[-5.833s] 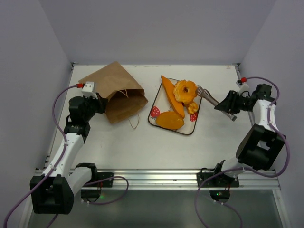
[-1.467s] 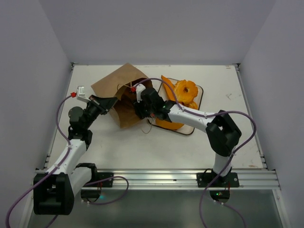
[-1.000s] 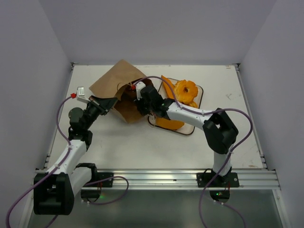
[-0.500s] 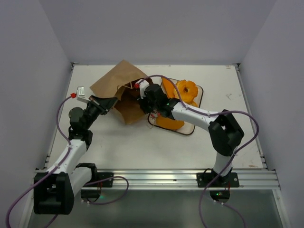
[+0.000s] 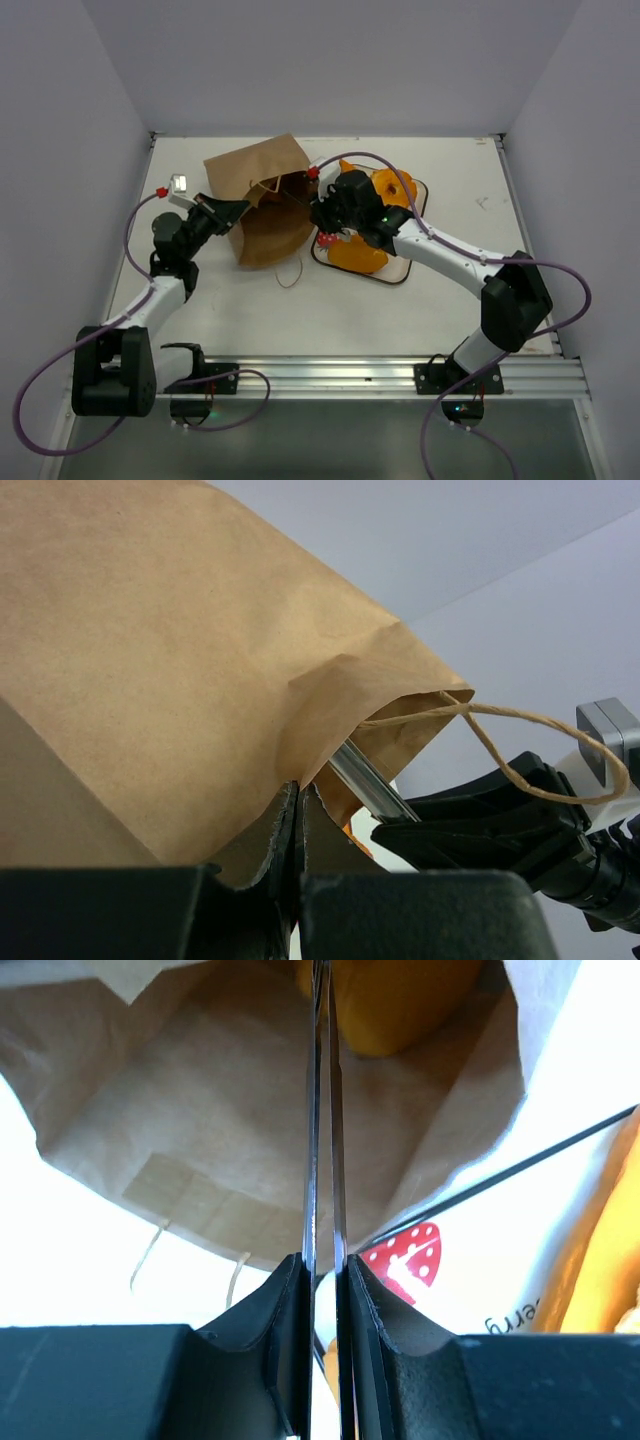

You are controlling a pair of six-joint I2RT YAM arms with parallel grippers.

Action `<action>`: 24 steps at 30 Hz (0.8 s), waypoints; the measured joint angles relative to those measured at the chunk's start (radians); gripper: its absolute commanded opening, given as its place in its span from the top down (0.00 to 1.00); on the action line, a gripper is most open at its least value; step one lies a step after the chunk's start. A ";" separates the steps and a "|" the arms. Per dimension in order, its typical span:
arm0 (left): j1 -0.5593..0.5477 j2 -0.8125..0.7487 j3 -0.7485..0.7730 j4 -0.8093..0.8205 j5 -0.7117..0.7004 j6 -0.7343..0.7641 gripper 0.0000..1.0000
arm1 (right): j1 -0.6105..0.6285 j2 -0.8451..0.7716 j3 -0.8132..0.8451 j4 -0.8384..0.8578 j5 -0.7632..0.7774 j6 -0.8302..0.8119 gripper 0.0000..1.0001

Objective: Take the fake bread out of the paper bag

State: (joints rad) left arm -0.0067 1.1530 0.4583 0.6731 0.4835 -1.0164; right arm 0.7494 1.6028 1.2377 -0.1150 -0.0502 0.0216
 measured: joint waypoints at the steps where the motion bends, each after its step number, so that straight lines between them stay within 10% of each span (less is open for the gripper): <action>1: 0.000 0.006 0.001 -0.001 0.000 0.005 0.99 | 0.000 -0.001 -0.004 -0.006 -0.001 0.000 1.00; 24: 0.000 -0.043 0.009 -0.002 0.003 -0.012 0.99 | 0.004 0.088 0.026 -0.057 -0.020 0.004 0.68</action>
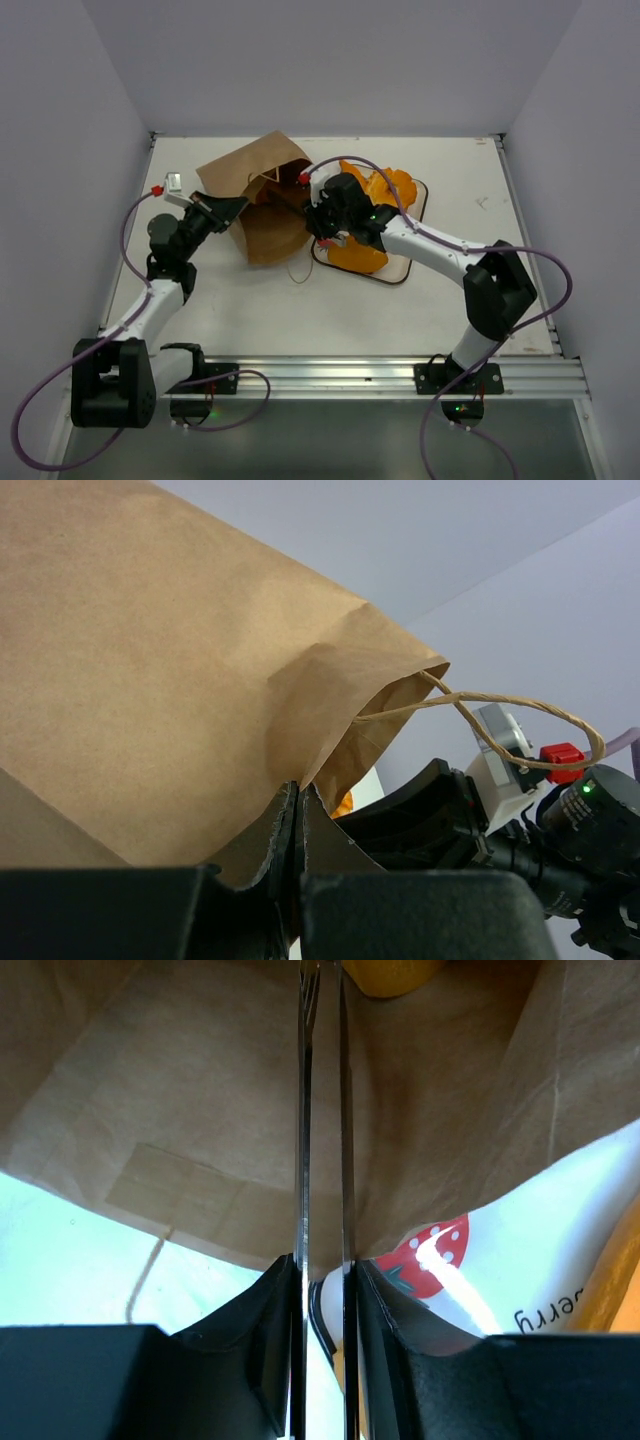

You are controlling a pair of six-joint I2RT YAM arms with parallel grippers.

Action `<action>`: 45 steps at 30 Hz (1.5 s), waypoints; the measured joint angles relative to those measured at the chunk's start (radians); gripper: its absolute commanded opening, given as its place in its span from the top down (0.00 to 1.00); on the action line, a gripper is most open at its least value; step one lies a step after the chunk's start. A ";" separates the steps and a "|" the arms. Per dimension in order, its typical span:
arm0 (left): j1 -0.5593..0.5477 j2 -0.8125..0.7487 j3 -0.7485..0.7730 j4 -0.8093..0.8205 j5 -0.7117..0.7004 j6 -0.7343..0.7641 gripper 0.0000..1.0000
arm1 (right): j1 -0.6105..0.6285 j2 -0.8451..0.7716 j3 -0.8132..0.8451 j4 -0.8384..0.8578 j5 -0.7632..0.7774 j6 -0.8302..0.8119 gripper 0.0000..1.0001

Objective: Take the fake bread out of the paper bag

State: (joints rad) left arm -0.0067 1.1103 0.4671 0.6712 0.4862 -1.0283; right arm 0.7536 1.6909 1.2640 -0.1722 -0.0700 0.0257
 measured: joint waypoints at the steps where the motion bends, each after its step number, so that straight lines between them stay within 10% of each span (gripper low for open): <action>1: 0.000 -0.005 -0.001 0.000 0.000 -0.002 0.99 | 0.000 0.005 0.005 0.000 0.000 0.001 0.67; 45: -0.035 0.010 -0.035 0.032 -0.031 -0.054 0.98 | -0.001 0.204 0.168 0.002 -0.027 0.021 0.53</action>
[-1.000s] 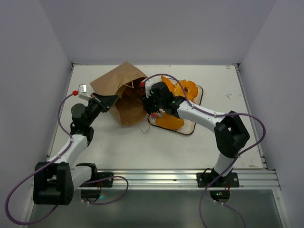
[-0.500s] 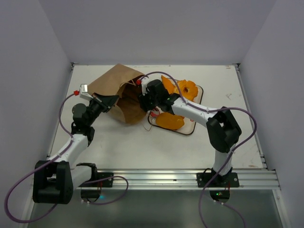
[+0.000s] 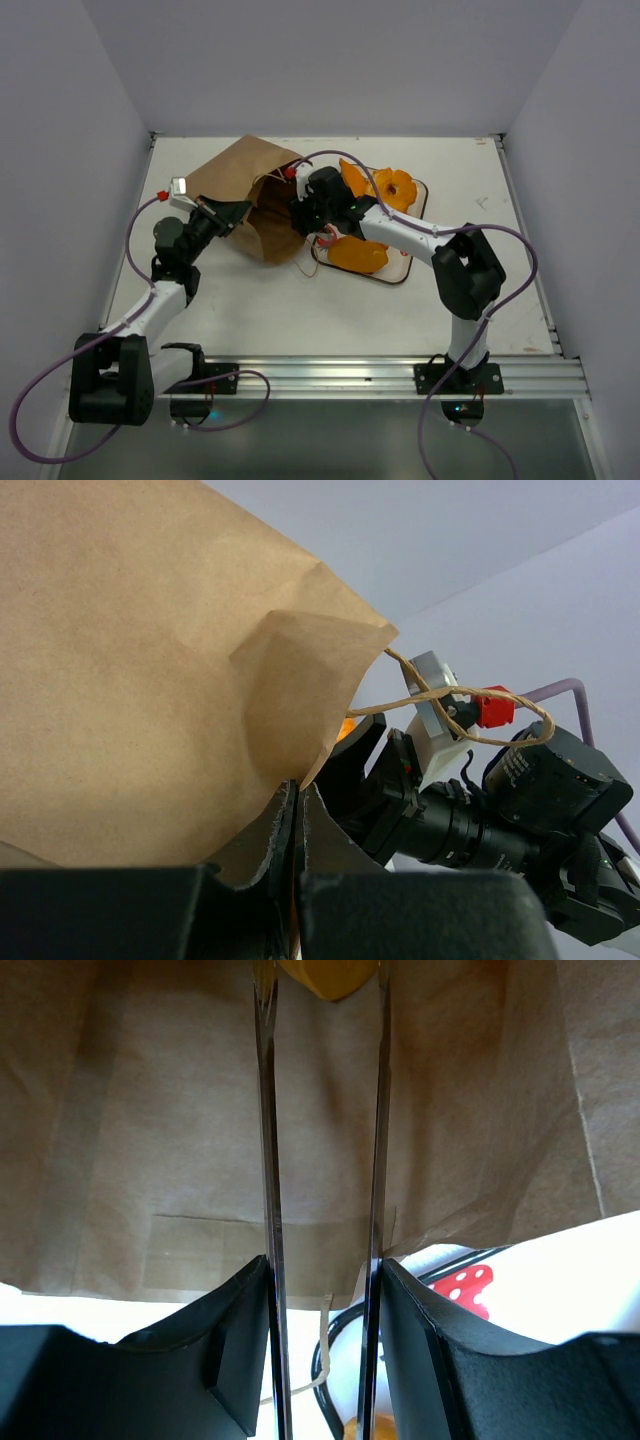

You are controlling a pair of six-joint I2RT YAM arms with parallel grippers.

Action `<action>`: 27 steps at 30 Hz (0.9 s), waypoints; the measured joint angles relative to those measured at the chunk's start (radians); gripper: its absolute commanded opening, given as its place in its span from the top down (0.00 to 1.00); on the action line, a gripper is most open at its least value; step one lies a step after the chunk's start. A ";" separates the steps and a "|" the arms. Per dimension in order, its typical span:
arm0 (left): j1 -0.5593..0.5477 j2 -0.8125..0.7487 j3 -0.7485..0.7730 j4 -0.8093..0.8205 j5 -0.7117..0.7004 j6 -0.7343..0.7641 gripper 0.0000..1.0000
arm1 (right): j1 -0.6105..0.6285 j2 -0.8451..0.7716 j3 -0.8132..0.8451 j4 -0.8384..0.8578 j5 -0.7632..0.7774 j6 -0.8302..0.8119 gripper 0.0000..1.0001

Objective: Take the fake bread out of the paper bag

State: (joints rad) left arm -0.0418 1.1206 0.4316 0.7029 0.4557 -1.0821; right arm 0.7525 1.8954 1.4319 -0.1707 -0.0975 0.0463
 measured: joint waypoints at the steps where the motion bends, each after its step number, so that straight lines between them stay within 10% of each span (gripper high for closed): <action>1: 0.000 0.000 0.000 0.000 0.000 0.000 0.98 | 0.000 0.000 0.000 0.001 -0.003 0.002 0.53; 27: -0.007 -0.023 0.000 -0.011 -0.040 0.027 0.98 | 0.000 -0.178 -0.098 0.000 -0.007 -0.002 0.53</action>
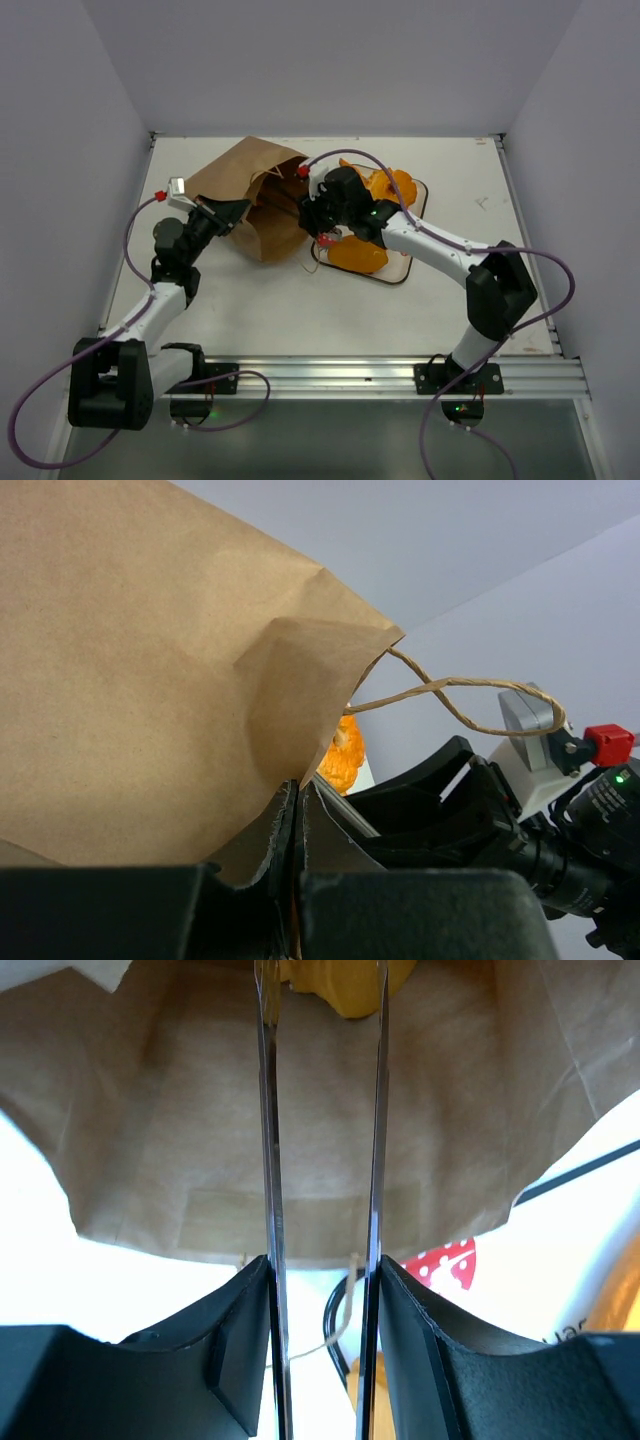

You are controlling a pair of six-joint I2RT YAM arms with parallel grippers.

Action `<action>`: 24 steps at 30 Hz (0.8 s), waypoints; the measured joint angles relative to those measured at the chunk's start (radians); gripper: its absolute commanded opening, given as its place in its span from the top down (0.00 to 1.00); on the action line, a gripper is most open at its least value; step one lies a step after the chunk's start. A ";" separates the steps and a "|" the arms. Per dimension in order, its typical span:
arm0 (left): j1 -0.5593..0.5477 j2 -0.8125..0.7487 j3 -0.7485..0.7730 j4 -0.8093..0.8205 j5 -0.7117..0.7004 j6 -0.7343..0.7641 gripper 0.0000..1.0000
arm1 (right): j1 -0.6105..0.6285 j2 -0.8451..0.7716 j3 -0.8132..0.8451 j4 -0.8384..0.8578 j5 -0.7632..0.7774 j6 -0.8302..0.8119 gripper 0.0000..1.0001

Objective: Take the fake bread out of the paper bag

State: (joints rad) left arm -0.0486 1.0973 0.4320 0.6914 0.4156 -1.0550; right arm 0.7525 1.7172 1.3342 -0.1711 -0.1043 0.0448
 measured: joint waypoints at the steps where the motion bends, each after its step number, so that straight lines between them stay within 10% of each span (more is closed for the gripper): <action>1: 0.000 0.000 0.000 0.000 -0.001 0.000 0.98 | 0.000 -0.012 -0.009 0.000 0.000 -0.002 0.53; 24: 0.000 0.021 0.000 0.011 0.002 -0.014 0.98 | -0.013 0.090 0.031 -0.003 -0.045 0.035 0.54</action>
State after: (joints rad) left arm -0.0486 1.1183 0.4320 0.7029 0.4171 -1.0691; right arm 0.7395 1.8069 1.3651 -0.1741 -0.1493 0.0799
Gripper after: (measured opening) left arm 0.019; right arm 0.462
